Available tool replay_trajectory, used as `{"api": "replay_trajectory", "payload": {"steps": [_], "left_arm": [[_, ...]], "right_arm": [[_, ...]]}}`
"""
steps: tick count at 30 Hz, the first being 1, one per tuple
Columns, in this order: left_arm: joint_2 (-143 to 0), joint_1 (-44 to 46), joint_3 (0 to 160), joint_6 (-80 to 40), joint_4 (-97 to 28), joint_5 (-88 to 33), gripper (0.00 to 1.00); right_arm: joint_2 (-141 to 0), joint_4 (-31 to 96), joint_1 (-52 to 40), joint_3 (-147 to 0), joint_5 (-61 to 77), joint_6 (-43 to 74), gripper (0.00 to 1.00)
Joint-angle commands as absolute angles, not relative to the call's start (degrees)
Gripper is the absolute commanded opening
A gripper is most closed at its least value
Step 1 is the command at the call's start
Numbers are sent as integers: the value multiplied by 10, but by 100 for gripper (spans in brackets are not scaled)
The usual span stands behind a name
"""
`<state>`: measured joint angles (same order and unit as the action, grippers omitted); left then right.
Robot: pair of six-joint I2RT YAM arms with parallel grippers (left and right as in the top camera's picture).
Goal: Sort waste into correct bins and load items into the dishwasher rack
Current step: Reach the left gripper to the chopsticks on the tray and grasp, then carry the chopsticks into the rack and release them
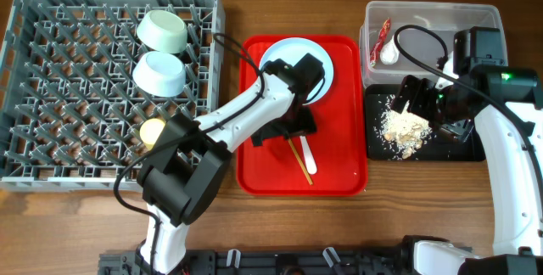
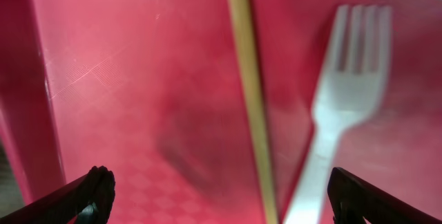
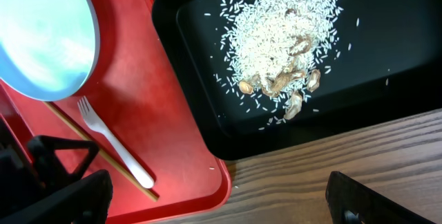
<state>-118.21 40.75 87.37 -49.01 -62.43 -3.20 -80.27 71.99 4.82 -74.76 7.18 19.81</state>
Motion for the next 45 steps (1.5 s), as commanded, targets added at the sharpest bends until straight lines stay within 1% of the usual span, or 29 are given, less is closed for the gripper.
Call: {"api": "replay_trajectory", "payload": {"steps": [1, 7, 8, 10, 12, 13, 14, 16, 17, 19, 21, 24, 25, 27, 28, 29, 38, 42, 45], "left_arm": [[-1190, 402, 836, -498, -606, -21, 99], [-1190, 402, 793, -498, -564, -21, 98], [-1190, 402, 785, -498, -557, -21, 96], [-1190, 402, 771, -498, -543, -21, 89], [-1190, 402, 764, -500, -540, -21, 79], [-1190, 402, 762, -500, -540, -21, 70], [-1190, 402, 762, -500, -540, -21, 56], [-1190, 402, 762, -500, -540, -21, 47], [-1190, 402, 762, -500, -540, -21, 45], [-1190, 402, 762, -500, -540, -21, 34], [-1190, 402, 762, -500, -540, -21, 28], [-1190, 402, 762, -500, -540, -21, 17], [-1190, 402, 762, -500, -540, -21, 17], [-1190, 402, 762, -500, -540, -21, 12], [-1190, 402, 762, -500, -540, -21, 6], [-1190, 401, 762, -500, -540, -21, 4], [-1178, 400, 762, -500, -544, -20, 4], [-1139, 385, 762, -481, -544, -18, 4], [-1079, 359, 762, -449, -544, -15, 4]], "right_arm": [[-793, 721, 48, -757, 63, 191, 100], [-793, 721, 48, -757, 63, 191, 100], [-793, 721, 48, -757, 64, 191, 100], [-793, 721, 48, -757, 64, 192, 100], [-793, 721, 48, -757, 64, 195, 100], [-793, 721, 48, -757, 64, 195, 100], [-793, 721, 48, -757, 64, 195, 100], [-793, 721, 48, -757, 64, 195, 100], [-793, 721, 48, -757, 64, 195, 100], [-793, 721, 48, -757, 64, 195, 100], [-793, 721, 48, -757, 64, 195, 100], [-793, 721, 48, -757, 64, 195, 100], [-793, 721, 48, -757, 64, 195, 100], [-793, 721, 48, -757, 64, 196, 100], [-793, 722, 48, -757, 64, 195, 100], [-793, 722, 48, -757, 64, 196, 100], [-793, 727, 48, -757, 64, 195, 100], [-793, 729, 48, -757, 64, 195, 100], [-793, 729, 48, -757, 64, 195, 100]]}}
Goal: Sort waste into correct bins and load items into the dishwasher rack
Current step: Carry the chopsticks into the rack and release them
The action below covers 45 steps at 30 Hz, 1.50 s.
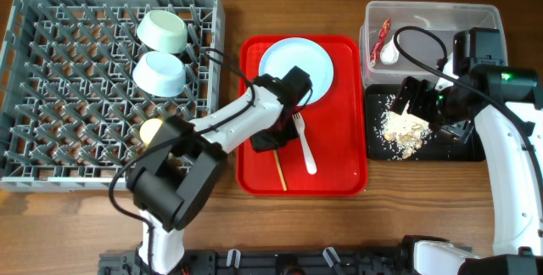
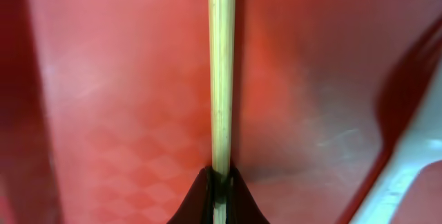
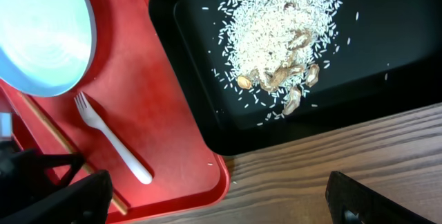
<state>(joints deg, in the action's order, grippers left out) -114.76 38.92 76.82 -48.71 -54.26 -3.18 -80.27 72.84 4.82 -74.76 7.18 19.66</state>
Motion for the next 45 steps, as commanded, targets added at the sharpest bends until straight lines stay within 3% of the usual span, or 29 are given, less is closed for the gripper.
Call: {"api": "replay_trajectory", "payload": {"steps": [1, 5, 10, 18, 34, 35, 37, 43, 45], "left_arm": [[-1059, 348, 762, -443, -544, -9, 4], [-979, 296, 762, -377, -539, 11, 4], [-896, 229, 771, -185, -529, 8, 4], [-874, 130, 773, -32, -514, 11, 4], [-977, 100, 772, -30, -499, 16, 4], [-982, 100, 772, -30, -499, 16, 5], [-983, 100, 773, -30, -499, 26, 30], [-974, 100, 773, -32, -499, 42, 32], [-967, 100, 773, -34, -498, 42, 40]], "right_arm": [[-793, 729, 48, -757, 64, 195, 100], [-793, 729, 48, -757, 63, 195, 100], [-793, 726, 48, -757, 64, 195, 100], [-793, 727, 48, -757, 64, 196, 100], [-793, 727, 48, -757, 64, 195, 100], [-793, 727, 48, -757, 63, 195, 100], [-793, 728, 48, -757, 63, 195, 100], [-793, 727, 48, -757, 64, 195, 100], [-793, 728, 48, -757, 63, 195, 100]]}}
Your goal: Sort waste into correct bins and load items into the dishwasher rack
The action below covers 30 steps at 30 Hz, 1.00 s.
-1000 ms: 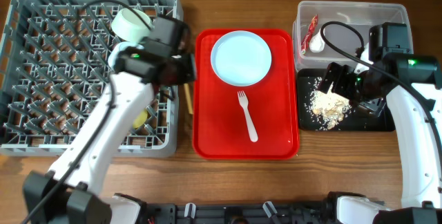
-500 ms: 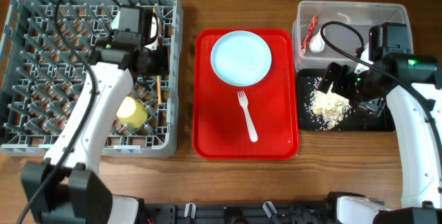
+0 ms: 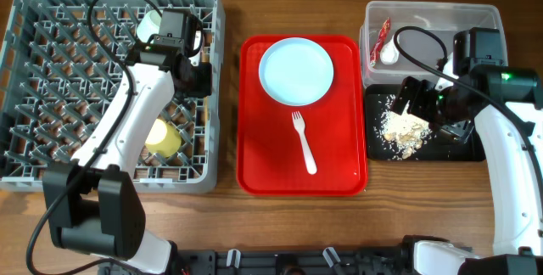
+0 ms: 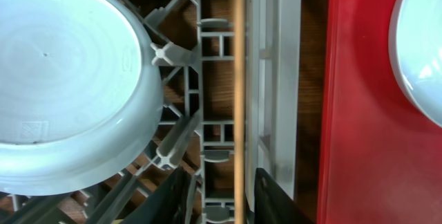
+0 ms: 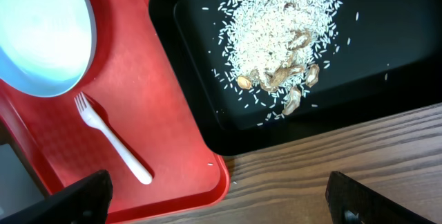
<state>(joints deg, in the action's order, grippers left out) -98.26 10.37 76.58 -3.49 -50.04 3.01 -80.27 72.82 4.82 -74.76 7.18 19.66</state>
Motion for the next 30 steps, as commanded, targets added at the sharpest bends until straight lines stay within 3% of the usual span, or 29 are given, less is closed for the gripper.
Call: {"api": "replay_trajectory", "payload": {"steps": [1, 5, 7, 11, 14, 21, 30], "left_arm": [[-963, 100, 773, -34, -498, 42, 41], [-935, 105, 773, -38, -499, 15, 46], [-921, 113, 773, -56, -498, -44, 52], [-915, 147, 773, -130, -484, -166, 52], [-929, 194, 773, -227, -468, -144, 58], [-994, 308, 773, -366, -440, -41, 56], [-1099, 405, 773, -395, -386, 23, 57]], "right_arm": [[-793, 728, 48, -757, 64, 195, 100], [-793, 729, 48, -757, 64, 195, 100], [-793, 727, 48, -757, 64, 195, 100], [-793, 726, 48, -757, 64, 196, 100], [-793, 725, 48, -757, 64, 196, 100], [-793, 727, 48, -757, 64, 195, 100], [-793, 726, 48, -757, 64, 195, 100]]}}
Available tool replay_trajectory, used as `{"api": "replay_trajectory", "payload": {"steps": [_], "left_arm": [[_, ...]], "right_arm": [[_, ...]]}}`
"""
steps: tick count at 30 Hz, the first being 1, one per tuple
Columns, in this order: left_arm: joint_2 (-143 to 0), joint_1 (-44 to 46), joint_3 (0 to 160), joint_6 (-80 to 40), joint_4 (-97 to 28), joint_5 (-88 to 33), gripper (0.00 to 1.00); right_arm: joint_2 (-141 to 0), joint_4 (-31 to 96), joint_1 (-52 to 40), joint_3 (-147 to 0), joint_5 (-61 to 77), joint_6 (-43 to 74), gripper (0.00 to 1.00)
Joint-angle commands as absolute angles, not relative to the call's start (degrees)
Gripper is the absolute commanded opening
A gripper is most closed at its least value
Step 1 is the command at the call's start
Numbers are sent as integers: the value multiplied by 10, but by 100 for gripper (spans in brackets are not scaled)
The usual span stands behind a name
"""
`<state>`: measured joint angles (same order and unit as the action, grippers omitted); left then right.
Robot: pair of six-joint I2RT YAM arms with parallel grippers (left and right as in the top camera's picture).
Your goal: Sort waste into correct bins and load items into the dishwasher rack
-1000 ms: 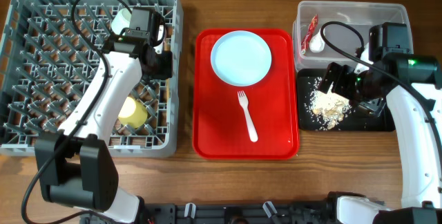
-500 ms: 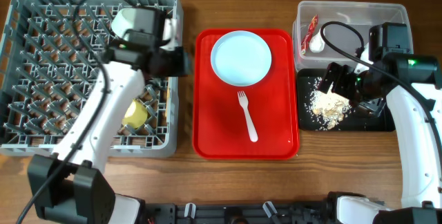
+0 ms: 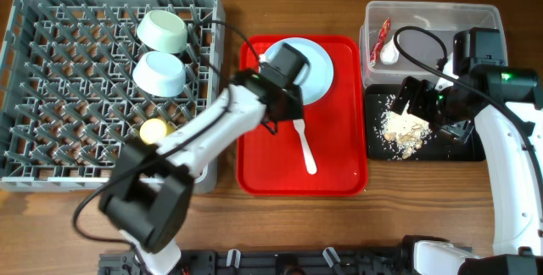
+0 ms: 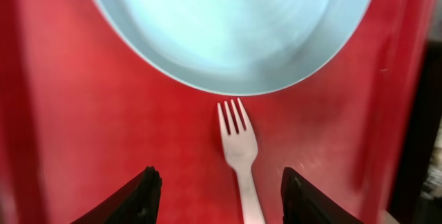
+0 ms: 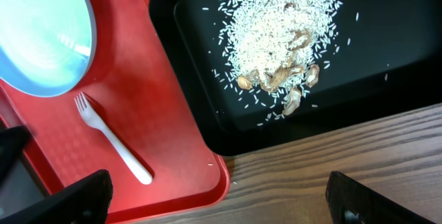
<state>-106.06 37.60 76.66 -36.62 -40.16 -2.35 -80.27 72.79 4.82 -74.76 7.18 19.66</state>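
A white plastic fork (image 3: pixel 304 146) lies on the red tray (image 3: pixel 254 169), tines toward the pale blue plate (image 3: pixel 318 71). My left gripper (image 3: pixel 278 115) hovers open over the tray, with the fork (image 4: pixel 238 144) between its spread fingers (image 4: pixel 146 189) and nothing held. The plate (image 4: pixel 228 23) lies just beyond the tines. My right gripper (image 5: pixel 217 207) stands open and empty by the black tray (image 3: pixel 462 152) of rice and scraps (image 5: pixel 276 37). The wooden chopstick is out of view.
The grey dishwasher rack (image 3: pixel 51 97) at the left holds two pale bowls (image 3: pixel 161 53) and a yellow cup (image 3: pixel 153 131). A clear bin (image 3: pixel 424 20) at the back right holds a red wrapper and a white item. Bare wood runs along the front.
My left gripper was at the rack's right edge, shut on the chopstick. Now it is back over the red tray, open and empty above the fork. The right arm has not moved.
My left gripper was open over the chopstick and fork on the tray. Then it was shut on the chopstick there. Then it held the chopstick over the rack. Now the chopstick is gone from the tray and the gripper is open above the fork.
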Motion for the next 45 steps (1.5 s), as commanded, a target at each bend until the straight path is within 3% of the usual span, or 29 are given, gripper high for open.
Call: {"api": "replay_trajectory", "payload": {"steps": [1, 17, 30, 45], "left_arm": [[-1107, 410, 773, -395, -380, 22, 57], [-1182, 449, 773, -395, -332, 70, 57], [-1182, 459, 773, -395, -378, 89, 28], [-1182, 467, 773, -395, -399, 89, 24]], "right_arm": [[-793, 727, 48, -757, 64, 195, 99], [-793, 727, 48, -757, 64, 195, 100], [-793, 726, 48, -757, 64, 195, 100], [-793, 729, 48, -757, 63, 195, 100]]}}
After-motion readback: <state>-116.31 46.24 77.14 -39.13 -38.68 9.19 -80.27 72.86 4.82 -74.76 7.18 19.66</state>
